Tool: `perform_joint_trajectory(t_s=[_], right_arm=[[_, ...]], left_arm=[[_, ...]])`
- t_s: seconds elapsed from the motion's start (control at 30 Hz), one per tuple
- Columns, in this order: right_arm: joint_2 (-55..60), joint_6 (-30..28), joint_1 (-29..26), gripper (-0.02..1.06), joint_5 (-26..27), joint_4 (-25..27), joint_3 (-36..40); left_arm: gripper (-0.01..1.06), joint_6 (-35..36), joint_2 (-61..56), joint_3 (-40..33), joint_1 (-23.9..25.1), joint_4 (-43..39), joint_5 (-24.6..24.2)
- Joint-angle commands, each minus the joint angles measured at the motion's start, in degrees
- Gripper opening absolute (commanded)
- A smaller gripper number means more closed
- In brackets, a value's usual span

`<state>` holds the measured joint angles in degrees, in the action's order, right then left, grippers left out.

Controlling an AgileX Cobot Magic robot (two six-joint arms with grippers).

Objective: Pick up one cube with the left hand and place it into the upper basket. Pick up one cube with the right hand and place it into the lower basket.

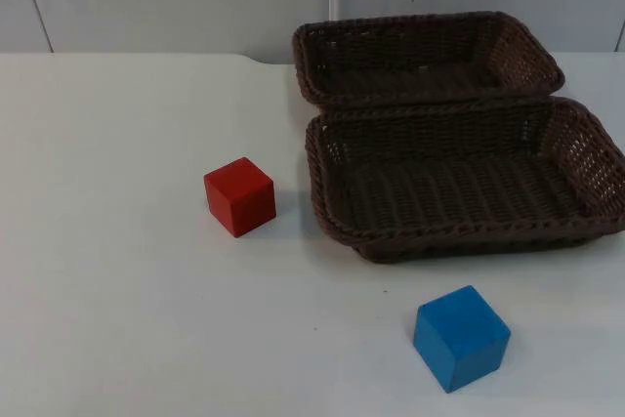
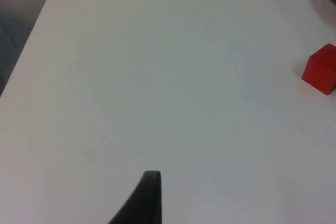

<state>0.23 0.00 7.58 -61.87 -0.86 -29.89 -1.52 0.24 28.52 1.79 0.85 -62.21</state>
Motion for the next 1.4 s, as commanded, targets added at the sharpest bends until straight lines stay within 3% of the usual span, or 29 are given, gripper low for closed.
perform_joint_trajectory(t_s=[0.0, 0.33, 0.67, 0.93, 1.37], right_arm=[[-0.2, 0.0, -0.3, 1.05, 0.0, 0.0, 0.4], [-0.2, 0.0, -0.3, 1.05, 0.0, 0.0, 0.4], [-0.2, 0.0, -0.3, 1.05, 0.0, 0.0, 0.4], [-0.2, 0.0, -0.3, 1.05, 0.0, 0.0, 0.4], [-0.2, 0.0, -0.3, 1.05, 0.0, 0.0, 0.4]], left_arm=[[1.05, 0.3, 0.7, -0.2, 0.1, 1.1, 0.8], [1.05, 0.3, 9.5, 0.0, 0.1, 1.8, 0.9], [1.05, -0.9, 14.2, 2.7, 0.1, 5.4, 5.3], [1.05, -9.6, 21.1, 2.7, 0.1, 15.0, 15.2], [1.05, -24.5, 35.3, 2.7, 0.1, 28.5, 24.0]])
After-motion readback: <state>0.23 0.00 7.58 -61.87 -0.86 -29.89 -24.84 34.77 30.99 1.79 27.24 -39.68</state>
